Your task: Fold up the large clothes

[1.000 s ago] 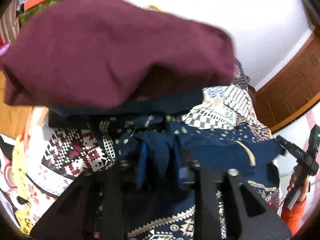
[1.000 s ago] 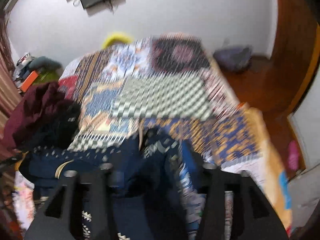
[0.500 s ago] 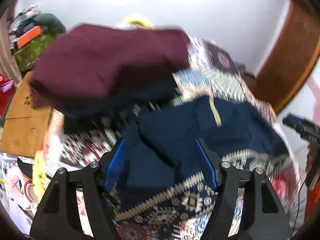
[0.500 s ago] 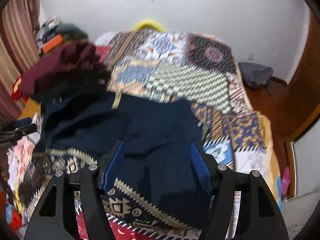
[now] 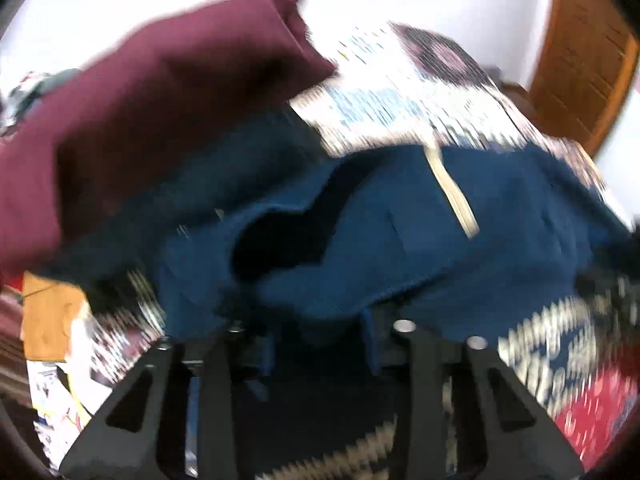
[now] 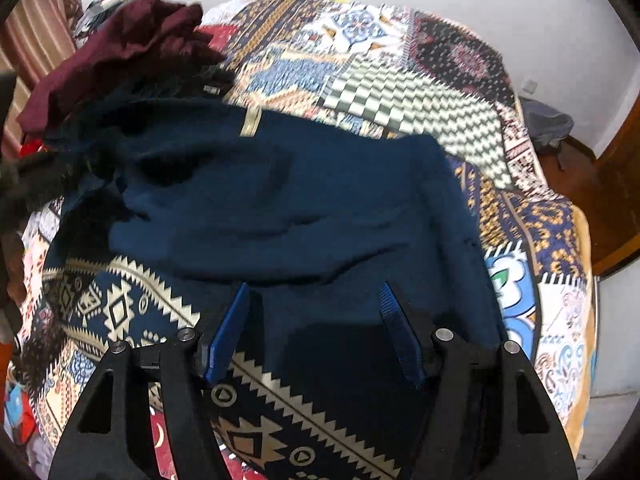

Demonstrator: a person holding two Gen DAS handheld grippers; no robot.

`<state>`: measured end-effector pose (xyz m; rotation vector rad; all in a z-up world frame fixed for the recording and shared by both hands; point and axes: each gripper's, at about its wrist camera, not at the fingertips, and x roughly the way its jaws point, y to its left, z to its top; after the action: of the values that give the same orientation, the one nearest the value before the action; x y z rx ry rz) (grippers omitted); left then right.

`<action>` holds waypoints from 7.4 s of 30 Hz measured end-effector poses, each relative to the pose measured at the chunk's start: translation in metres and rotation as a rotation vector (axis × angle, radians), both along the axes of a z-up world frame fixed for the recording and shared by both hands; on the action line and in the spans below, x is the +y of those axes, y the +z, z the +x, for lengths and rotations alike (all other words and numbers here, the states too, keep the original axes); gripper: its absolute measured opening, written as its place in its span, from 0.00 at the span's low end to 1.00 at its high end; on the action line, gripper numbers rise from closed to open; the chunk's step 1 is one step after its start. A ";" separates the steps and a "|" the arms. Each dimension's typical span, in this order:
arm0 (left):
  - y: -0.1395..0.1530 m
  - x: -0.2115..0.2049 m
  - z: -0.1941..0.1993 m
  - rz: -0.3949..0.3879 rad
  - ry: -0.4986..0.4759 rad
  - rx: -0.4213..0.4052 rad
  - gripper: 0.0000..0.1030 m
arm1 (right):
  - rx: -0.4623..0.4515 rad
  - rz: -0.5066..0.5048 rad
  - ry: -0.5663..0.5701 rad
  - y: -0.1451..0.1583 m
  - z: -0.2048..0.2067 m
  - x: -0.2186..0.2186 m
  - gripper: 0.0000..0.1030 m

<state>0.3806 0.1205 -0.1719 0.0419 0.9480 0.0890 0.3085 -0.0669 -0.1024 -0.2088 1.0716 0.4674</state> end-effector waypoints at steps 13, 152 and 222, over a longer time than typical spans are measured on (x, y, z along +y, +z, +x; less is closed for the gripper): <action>0.023 0.040 -0.056 -0.149 0.073 -0.062 0.53 | 0.079 0.002 0.030 -0.015 -0.029 -0.001 0.62; 0.024 0.022 -0.133 -0.412 0.002 0.095 0.87 | 0.265 0.227 0.018 -0.028 -0.008 -0.027 0.81; 0.187 0.272 0.013 -0.564 0.049 -0.108 0.57 | 0.162 0.514 0.159 0.079 0.152 0.257 0.24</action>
<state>0.3932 0.3927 0.0150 -0.5026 0.8391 -0.1316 0.4605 0.1896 -0.0231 0.2037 1.0605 0.8971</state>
